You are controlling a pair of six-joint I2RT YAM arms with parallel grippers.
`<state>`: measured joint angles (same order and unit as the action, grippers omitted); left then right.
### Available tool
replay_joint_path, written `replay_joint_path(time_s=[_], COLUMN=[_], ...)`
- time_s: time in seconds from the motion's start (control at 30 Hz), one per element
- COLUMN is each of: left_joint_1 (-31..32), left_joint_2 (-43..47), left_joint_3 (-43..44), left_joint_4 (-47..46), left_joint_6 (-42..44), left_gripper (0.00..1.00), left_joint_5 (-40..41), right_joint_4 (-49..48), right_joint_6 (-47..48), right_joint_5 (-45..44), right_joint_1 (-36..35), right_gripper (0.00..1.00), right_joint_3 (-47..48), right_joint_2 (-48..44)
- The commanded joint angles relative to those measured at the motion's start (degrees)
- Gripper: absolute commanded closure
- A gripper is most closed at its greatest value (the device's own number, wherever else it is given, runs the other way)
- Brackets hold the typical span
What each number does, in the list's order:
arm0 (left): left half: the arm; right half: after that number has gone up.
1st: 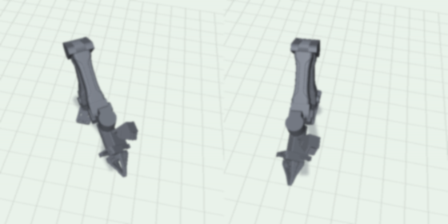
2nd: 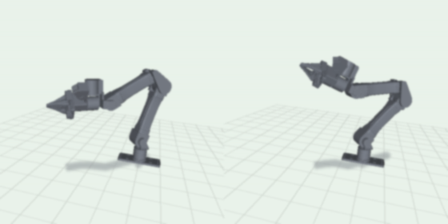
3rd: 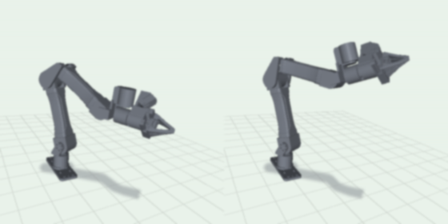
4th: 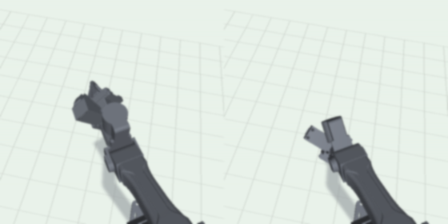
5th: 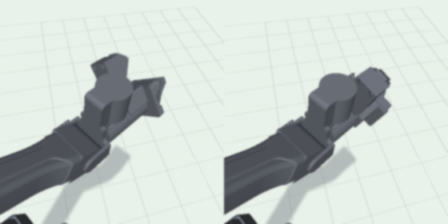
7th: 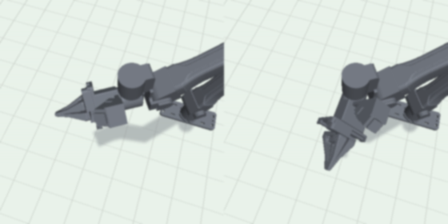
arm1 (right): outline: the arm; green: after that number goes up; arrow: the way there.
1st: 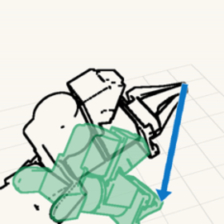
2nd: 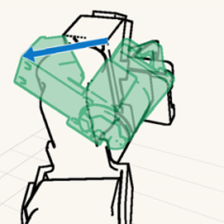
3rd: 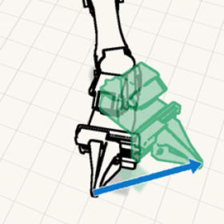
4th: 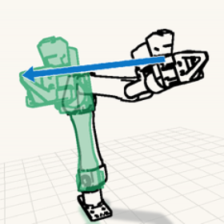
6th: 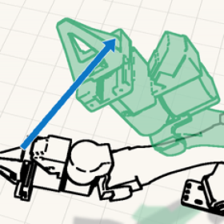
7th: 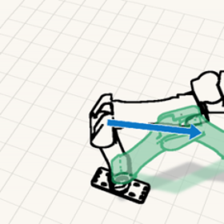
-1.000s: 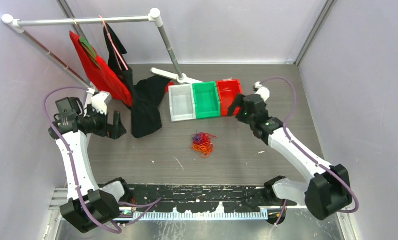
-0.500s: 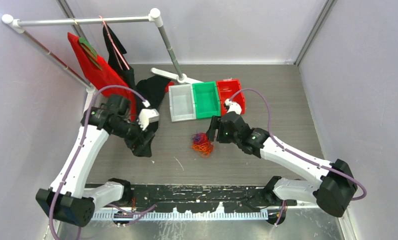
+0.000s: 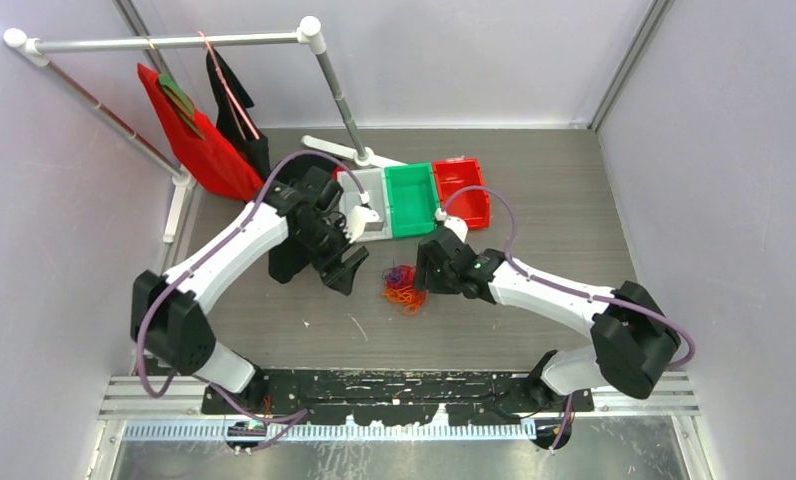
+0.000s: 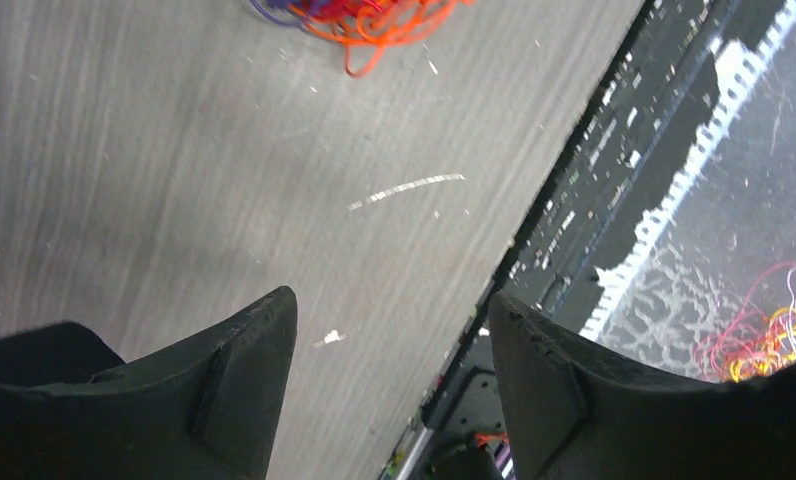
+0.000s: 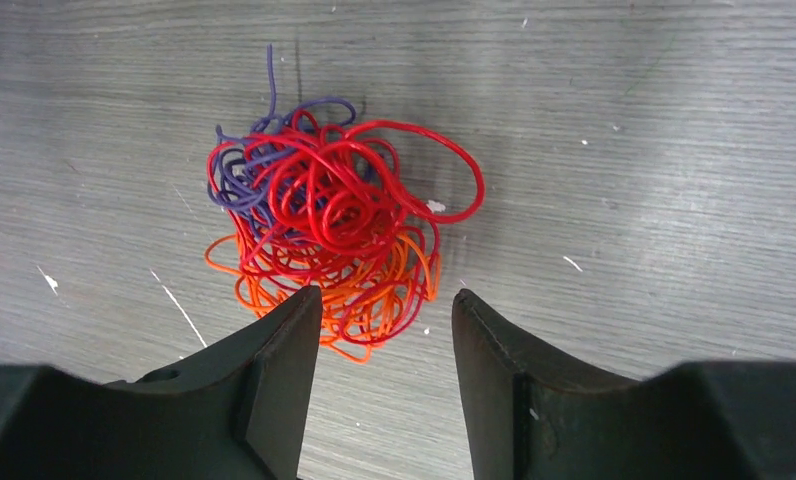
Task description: Untangle the cables
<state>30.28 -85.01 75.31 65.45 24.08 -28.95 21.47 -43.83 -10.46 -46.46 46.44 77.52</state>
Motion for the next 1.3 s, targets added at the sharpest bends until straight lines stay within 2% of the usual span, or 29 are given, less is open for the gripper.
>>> replay_joint_path(time_s=[0.0, 0.17, 0.47, 0.63, 0.83, 0.87, 0.9, 0.93, 0.97, 1.0, 1.1, 1.2, 1.27], left_joint_1=[0.04, 0.46, 1.90, 3.54, 4.38, 4.57, 4.80, 5.04, 5.19, 5.31, 5.62, 5.61, 5.66], left_joint_2=[-3.79, -7.80, -14.62, -17.13, -18.91, -19.09, -19.29, -19.45, -19.63, -19.80, -19.80, -19.37, -18.85], left_joint_3=[3.45, 4.43, 5.12, 6.15, 8.09, 8.40, 8.74, 8.98, 9.17, 9.23, 9.00, 8.60, 8.09], left_joint_4=[-7.56, -10.62, -15.86, -16.04, -16.67, -16.67, -16.69, -16.67, -16.69, -16.78, -16.94, -16.94, -17.07], left_joint_6=[-2.74, -3.78, -5.71, -5.76, -7.47, -7.54, -7.62, -7.64, -7.77, -7.99, -8.40, -8.69, -8.49], left_gripper=[0.30, 0.31, 0.37, 0.42, 0.49, 0.50, 0.50, 0.51, 0.52, 0.53, 0.54, 0.54, 0.54], left_joint_5=[-0.43, -2.05, -3.42, -5.06, -7.64, -7.80, -7.84, -7.86, -7.87, -7.95, -8.05, -7.74, -7.46], right_joint_4=[-1.28, -4.00, -5.57, -5.72, -6.90, -7.14, -7.55, -7.86, -8.24, -8.93, -11.09, -12.33, -12.31], right_joint_6=[-1.94, -4.63, -5.66, -6.24, -8.15, -8.58, -9.07, -9.66, -10.48, -11.34, -14.85, -17.83, -19.06], right_joint_5=[-2.33, -0.93, 1.34, 2.15, 3.60, 3.87, 4.25, 4.68, 5.24, 5.84, 7.02, 7.51, 7.37], right_joint_1=[-0.09, 2.04, 5.37, 6.92, 8.92, 9.02, 9.16, 9.22, 9.24, 9.23, 9.25, 9.25, 9.22], right_gripper=[0.45, 0.48, 0.67, 0.87, 0.99, 0.98, 0.92, 0.73, 0.61, 0.56, 0.49, 0.48, 0.52], right_joint_3=[4.72, 5.32, 6.08, 4.65, 3.02, 2.86, 2.68, 2.57, 2.48, 2.26, 1.47, 1.28, 1.62], right_joint_2=[1.93, 4.80, 5.94, 4.42, 3.24, 3.06, 3.00, 2.99, 3.14, 3.39, 4.56, 6.15, 7.23])
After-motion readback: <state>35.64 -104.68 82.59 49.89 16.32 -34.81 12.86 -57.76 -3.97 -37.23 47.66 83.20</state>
